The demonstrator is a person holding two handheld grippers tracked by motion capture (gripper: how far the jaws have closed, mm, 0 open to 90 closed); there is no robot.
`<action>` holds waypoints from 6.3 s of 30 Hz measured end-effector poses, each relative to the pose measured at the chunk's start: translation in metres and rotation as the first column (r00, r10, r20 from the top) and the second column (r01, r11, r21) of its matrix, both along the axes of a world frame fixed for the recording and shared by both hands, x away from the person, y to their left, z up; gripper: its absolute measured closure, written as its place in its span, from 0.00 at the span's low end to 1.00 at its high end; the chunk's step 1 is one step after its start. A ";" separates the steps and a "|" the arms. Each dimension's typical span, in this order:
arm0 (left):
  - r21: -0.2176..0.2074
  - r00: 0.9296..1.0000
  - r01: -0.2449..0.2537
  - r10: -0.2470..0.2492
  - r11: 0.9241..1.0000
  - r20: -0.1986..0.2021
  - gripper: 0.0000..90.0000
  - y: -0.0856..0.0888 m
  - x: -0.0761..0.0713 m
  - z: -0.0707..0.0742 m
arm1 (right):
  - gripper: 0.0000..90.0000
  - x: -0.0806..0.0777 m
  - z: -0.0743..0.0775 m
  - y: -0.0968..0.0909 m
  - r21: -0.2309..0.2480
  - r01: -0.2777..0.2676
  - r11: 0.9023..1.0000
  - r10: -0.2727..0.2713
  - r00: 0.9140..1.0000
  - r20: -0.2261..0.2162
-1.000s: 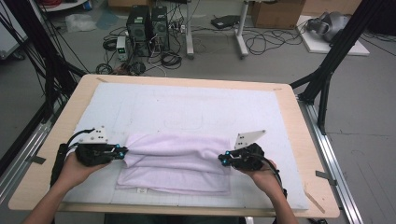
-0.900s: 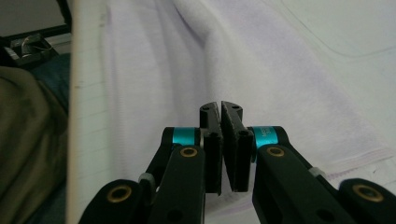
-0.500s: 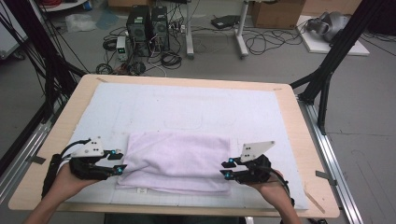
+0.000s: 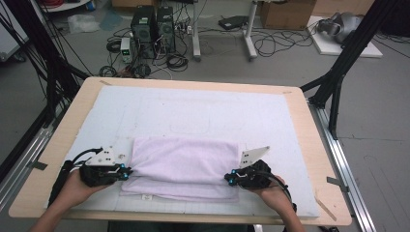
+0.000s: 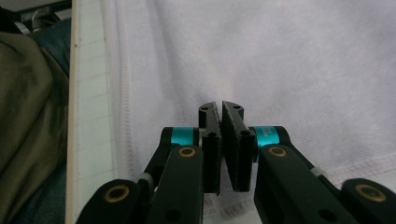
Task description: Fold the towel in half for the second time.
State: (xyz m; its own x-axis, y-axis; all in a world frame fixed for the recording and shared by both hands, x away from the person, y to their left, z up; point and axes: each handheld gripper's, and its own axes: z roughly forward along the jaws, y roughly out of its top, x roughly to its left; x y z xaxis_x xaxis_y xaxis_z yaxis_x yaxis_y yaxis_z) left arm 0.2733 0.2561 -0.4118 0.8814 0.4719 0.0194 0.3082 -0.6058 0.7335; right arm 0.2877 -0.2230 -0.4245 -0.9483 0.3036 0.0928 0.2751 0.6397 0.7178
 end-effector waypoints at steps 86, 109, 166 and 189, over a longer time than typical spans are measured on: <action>-0.128 0.999 -0.039 0.040 0.991 0.007 0.68 0.009 0.005 0.000 | 0.71 0.013 0.011 -0.022 0.102 0.147 0.984 -0.151 0.988 0.037; -0.123 0.987 -0.159 0.153 0.980 -0.056 0.55 -0.005 0.086 -0.008 | 0.51 0.072 0.003 -0.035 0.115 0.248 0.962 -0.250 0.968 -0.001; -0.077 0.934 -0.343 0.349 0.936 0.073 0.88 -0.027 0.138 0.026 | 0.88 0.131 0.048 -0.027 0.037 0.295 0.955 -0.297 0.952 0.071; -0.098 0.931 -0.356 0.361 0.929 0.050 0.58 -0.011 0.123 0.009 | 0.57 0.131 0.035 -0.016 0.060 0.347 0.936 -0.350 0.935 0.051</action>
State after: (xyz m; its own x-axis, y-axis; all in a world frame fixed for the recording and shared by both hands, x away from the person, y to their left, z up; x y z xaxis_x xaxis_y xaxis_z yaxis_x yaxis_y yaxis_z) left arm 0.3959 0.2456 -0.4033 0.6513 0.7586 0.0167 0.4424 -0.3975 0.8039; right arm 0.4188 -0.2392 -0.3894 -0.7880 0.6125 0.0621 0.4297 0.4750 0.7680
